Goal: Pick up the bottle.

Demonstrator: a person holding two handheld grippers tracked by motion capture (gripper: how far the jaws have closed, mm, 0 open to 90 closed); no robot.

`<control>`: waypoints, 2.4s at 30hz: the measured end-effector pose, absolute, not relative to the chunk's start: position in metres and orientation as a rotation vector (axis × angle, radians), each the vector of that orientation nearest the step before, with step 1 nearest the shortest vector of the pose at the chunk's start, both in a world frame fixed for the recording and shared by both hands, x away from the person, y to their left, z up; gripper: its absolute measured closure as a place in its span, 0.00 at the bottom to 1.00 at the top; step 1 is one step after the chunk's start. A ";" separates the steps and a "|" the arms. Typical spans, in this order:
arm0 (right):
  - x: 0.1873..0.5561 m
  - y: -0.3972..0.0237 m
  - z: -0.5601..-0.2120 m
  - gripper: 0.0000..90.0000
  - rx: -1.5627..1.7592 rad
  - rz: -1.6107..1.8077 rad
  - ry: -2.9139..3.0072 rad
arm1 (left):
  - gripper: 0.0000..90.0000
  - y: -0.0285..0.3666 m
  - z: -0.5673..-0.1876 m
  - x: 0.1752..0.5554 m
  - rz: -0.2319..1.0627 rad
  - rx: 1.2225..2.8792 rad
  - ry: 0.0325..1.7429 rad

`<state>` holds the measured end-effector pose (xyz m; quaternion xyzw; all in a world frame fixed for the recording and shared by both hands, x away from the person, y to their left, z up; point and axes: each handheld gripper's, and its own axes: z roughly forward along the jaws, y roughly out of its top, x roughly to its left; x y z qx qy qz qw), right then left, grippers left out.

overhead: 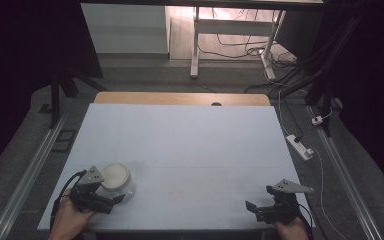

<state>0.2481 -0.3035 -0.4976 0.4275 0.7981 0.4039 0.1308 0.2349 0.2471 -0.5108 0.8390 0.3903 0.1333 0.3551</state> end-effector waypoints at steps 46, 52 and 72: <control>0.248 -0.302 -0.498 0.00 1.241 1.158 2.320 | 0.08 0.244 -0.506 0.245 0.341 2.158 0.953; 0.248 -0.303 -0.498 0.00 1.245 1.159 2.319 | 0.08 0.244 -0.497 0.247 0.357 2.148 0.946; 0.249 -0.303 -0.498 0.00 1.252 1.162 2.315 | 0.08 0.211 -0.472 0.270 0.352 2.164 0.826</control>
